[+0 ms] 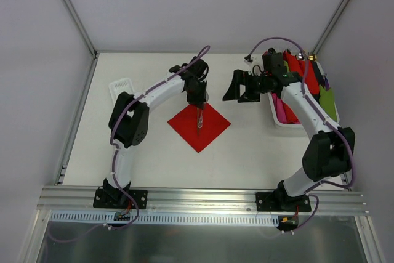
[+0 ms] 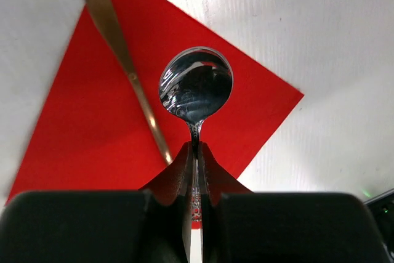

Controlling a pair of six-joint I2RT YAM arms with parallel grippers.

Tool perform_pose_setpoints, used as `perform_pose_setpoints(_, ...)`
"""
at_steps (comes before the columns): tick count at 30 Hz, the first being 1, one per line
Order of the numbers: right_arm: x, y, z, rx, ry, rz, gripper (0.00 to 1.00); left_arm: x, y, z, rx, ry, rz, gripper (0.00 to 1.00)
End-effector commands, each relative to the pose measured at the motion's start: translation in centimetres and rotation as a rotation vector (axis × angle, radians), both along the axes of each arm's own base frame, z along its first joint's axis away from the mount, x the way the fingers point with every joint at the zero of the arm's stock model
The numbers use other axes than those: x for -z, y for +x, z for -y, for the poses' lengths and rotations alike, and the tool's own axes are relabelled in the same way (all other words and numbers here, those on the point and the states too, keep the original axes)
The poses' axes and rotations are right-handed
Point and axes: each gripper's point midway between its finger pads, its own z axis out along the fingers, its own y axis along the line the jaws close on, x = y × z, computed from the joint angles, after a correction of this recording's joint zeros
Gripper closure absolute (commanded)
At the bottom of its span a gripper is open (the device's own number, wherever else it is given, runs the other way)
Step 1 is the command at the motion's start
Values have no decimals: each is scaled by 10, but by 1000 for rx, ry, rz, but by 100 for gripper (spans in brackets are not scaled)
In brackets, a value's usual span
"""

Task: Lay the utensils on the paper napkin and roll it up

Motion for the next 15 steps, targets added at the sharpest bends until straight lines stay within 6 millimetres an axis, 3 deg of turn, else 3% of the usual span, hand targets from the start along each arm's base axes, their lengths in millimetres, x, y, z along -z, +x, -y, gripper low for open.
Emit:
perform_pose_setpoints(1,-21,-1,43,56,-122,110,1,-6,7,21,-36,-48,-13,100)
perform_pose_setpoints(6,-46,-4,68,101,-171,174,1,17,12,25,-79,-31,-60,100)
perform_pose_setpoints(15,-40,-2,67,101,-159,149,1,39,20,17,-163,41,-83,98)
